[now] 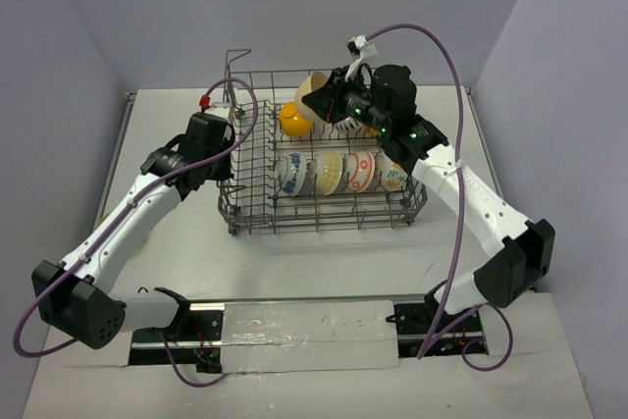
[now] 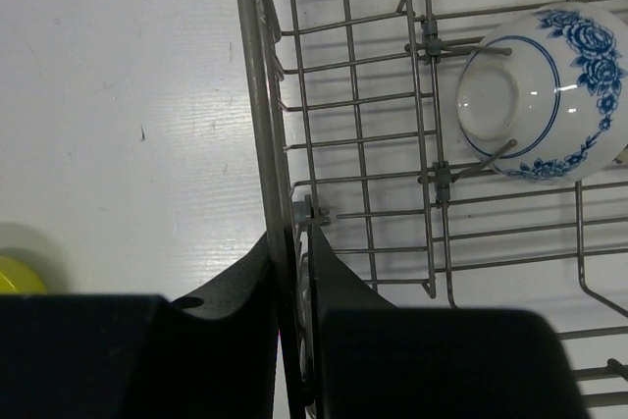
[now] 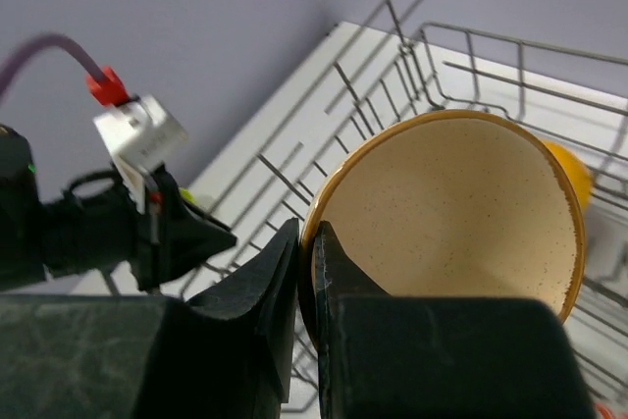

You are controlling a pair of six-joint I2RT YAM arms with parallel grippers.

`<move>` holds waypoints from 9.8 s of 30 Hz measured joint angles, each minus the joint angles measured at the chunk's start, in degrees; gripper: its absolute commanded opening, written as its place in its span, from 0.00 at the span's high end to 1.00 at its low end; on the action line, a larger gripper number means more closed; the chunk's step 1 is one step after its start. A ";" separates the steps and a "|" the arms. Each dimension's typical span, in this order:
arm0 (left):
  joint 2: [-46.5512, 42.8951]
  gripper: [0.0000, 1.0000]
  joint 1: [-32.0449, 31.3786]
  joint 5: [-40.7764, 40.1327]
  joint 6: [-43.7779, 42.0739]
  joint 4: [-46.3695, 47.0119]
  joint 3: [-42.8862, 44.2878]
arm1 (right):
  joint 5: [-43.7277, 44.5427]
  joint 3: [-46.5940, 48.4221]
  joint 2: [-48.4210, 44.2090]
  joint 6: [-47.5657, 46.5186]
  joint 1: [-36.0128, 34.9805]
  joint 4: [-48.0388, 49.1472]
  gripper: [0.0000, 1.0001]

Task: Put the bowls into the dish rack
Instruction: Turn the bowl upside down over the dish rack, then pick up the bowl from the corner of the board.

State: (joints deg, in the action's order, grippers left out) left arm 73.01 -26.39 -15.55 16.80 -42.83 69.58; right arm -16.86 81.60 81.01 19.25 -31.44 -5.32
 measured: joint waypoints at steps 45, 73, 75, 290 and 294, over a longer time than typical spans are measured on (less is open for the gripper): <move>-13.49 1.00 -1.66 -0.52 -1.01 15.41 -15.69 | 5.46 5.68 31.78 37.16 -6.43 35.58 1.00; -13.99 1.00 -1.66 -0.66 -0.83 16.44 -16.39 | 7.56 6.54 48.22 48.87 -6.86 46.69 1.00; -13.99 1.00 -1.68 -0.66 -0.83 16.48 -16.41 | 7.56 6.67 48.52 48.87 -6.86 46.77 1.00; 7.28 0.41 43.36 -4.63 14.14 -5.05 -7.61 | 21.75 -33.31 -35.19 -2.16 -7.30 -14.08 0.48; 9.57 0.40 43.80 -4.68 14.29 -2.99 -9.01 | 21.75 -33.33 -35.19 -2.16 -7.28 -14.03 0.48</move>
State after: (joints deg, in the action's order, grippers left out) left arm 82.59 17.41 -20.23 31.09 -45.82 60.58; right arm 4.89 48.27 45.82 17.08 -38.72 -19.35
